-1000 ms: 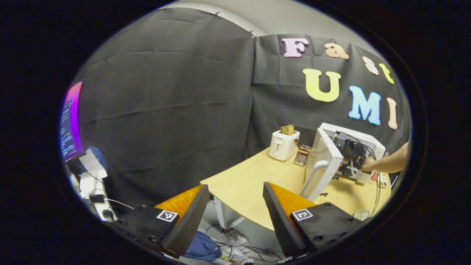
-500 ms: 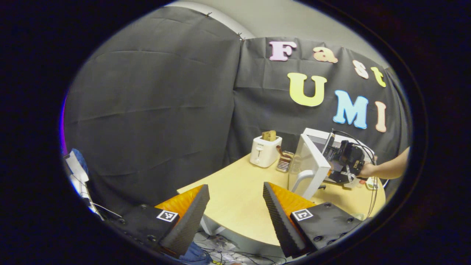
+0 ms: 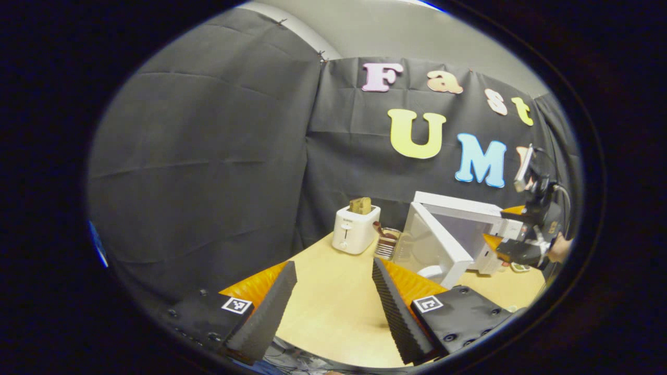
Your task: Open the microwave oven with the left hand, put the food in, and close the microwave oven.
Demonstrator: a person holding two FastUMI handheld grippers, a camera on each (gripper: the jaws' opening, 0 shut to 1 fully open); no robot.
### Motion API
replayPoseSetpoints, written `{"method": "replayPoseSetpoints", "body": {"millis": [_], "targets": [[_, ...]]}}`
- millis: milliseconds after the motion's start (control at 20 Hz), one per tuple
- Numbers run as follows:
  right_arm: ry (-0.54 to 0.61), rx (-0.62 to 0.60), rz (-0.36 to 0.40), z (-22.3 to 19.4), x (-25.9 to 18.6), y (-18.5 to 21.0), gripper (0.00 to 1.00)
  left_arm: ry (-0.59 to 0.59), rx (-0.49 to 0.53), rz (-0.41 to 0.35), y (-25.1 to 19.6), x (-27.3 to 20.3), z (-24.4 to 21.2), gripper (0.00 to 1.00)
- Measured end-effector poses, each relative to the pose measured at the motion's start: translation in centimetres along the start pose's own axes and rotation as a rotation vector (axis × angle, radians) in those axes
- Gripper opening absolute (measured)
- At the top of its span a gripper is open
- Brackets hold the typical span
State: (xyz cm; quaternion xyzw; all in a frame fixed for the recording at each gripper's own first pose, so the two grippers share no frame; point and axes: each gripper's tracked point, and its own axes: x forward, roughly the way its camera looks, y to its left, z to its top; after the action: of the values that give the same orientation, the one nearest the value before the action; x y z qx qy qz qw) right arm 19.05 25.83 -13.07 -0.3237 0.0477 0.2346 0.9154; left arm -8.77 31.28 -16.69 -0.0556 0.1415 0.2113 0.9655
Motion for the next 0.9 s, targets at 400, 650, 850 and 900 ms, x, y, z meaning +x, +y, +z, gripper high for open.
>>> {"method": "replayPoseSetpoints", "body": {"millis": [400,650,850,900], "targets": [[-0.12,0.264,-0.121,4.3,-9.1,-6.3,0.96,0.018,0.076,-0.119,-3.8,6.2,-2.3,0.96],[-0.148,0.429,-0.136,5.3,-11.8,-8.4,0.96,0.079,0.094,-0.193,-6.9,8.0,-4.8,0.86],[-0.123,0.447,-0.186,2.8,-13.9,-10.7,0.96,0.104,0.131,-0.227,-9.6,7.9,-6.0,0.42],[-0.108,0.443,-0.193,1.9,-14.0,-11.1,0.96,0.108,0.145,-0.223,-10.0,8.2,-6.3,0.27]]}}
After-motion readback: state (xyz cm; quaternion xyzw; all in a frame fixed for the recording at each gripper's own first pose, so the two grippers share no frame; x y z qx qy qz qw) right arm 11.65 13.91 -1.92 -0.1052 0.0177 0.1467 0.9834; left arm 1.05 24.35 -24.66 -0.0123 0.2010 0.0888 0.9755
